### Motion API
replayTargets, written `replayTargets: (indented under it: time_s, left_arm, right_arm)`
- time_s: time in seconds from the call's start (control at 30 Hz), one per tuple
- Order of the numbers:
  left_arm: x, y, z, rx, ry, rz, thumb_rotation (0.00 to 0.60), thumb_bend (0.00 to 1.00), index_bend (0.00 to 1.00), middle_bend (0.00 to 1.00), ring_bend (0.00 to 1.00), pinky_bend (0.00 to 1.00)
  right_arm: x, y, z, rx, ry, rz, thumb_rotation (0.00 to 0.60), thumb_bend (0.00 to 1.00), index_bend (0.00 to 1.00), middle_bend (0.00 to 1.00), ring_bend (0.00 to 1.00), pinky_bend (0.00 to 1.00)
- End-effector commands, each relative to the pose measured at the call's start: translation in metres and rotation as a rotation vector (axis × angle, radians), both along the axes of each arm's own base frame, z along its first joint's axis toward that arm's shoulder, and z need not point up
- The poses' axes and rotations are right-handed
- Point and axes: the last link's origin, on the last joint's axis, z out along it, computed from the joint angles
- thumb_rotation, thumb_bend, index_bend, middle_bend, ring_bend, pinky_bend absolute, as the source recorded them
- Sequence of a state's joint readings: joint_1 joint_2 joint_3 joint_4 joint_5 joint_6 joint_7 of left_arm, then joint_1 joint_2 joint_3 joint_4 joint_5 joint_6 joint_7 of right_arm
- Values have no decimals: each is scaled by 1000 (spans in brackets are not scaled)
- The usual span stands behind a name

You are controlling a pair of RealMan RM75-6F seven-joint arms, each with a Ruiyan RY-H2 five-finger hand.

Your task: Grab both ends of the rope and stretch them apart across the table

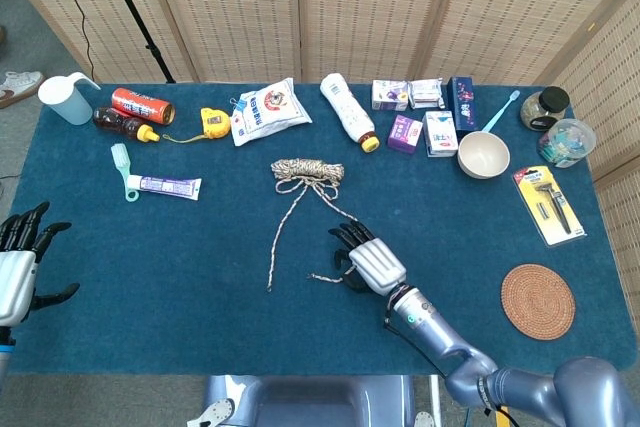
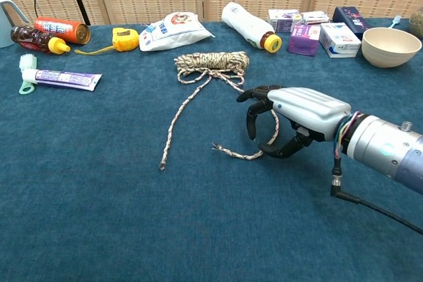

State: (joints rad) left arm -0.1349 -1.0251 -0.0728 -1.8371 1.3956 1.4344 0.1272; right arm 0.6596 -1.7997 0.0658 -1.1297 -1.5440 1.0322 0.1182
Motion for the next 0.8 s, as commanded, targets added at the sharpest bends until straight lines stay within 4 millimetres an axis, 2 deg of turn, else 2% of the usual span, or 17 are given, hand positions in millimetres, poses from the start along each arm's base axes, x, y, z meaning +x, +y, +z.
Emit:
replayTargets:
  time_s: [0.03,0.8]
  left_arm:
    - [0,0,0,2,0,-1,600,96,227,41,12,0]
    - [0,-2,3,10,-3,-4,600,96,227,41,11,0]
  right_arm:
    - [0,1,-1,2,3,4,600,442,477,118,0,0]
    - [-6,3,-12,7,61,34,600,442,493,126,0,0]
